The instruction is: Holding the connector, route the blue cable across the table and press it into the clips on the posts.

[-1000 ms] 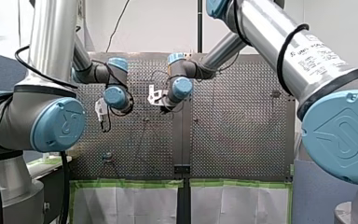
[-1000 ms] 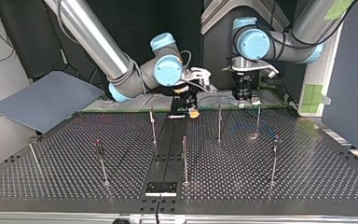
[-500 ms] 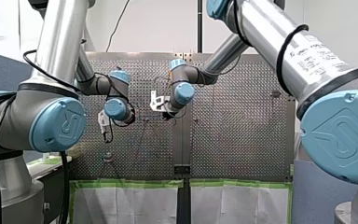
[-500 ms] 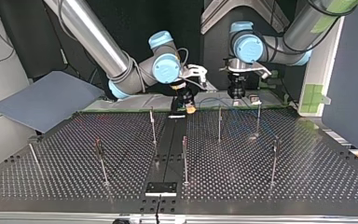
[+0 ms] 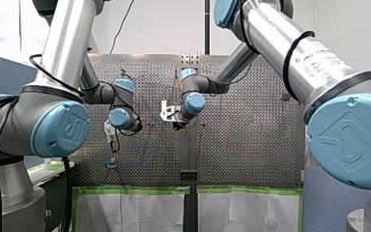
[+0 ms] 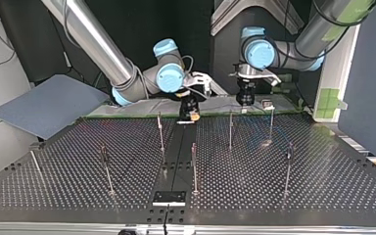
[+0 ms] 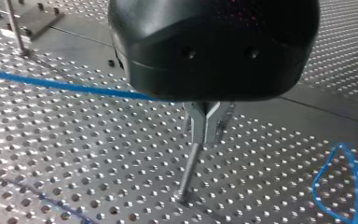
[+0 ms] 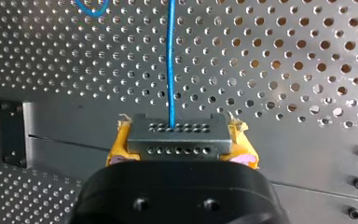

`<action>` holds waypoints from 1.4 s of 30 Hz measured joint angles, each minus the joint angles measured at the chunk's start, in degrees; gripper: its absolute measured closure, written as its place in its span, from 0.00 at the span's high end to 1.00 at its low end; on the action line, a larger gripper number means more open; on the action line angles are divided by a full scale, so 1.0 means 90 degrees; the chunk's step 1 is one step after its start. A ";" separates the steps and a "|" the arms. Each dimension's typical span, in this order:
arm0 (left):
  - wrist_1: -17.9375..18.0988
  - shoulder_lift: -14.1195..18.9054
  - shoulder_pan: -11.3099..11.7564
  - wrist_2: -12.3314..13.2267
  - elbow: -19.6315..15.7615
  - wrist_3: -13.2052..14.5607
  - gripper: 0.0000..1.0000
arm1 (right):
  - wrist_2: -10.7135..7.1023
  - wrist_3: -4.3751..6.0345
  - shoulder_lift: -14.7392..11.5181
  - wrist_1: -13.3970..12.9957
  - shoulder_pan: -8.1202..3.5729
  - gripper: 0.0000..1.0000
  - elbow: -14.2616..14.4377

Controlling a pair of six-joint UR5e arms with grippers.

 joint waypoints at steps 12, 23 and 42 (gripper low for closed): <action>0.0036 -0.0548 0.0151 0.0017 0.0451 0.0000 0.00 | -0.0046 0.0010 0.0000 -0.0080 -0.0093 0.00 -0.0008; 0.0148 -0.0733 0.0317 0.0228 0.0644 -0.0012 0.00 | -0.0047 -0.0010 -0.0002 -0.0084 -0.0167 0.00 -0.0013; -0.0053 -0.1138 0.0509 0.0464 0.1337 0.0002 0.00 | -0.0083 0.0011 -0.0004 -0.0087 -0.0362 0.00 -0.0293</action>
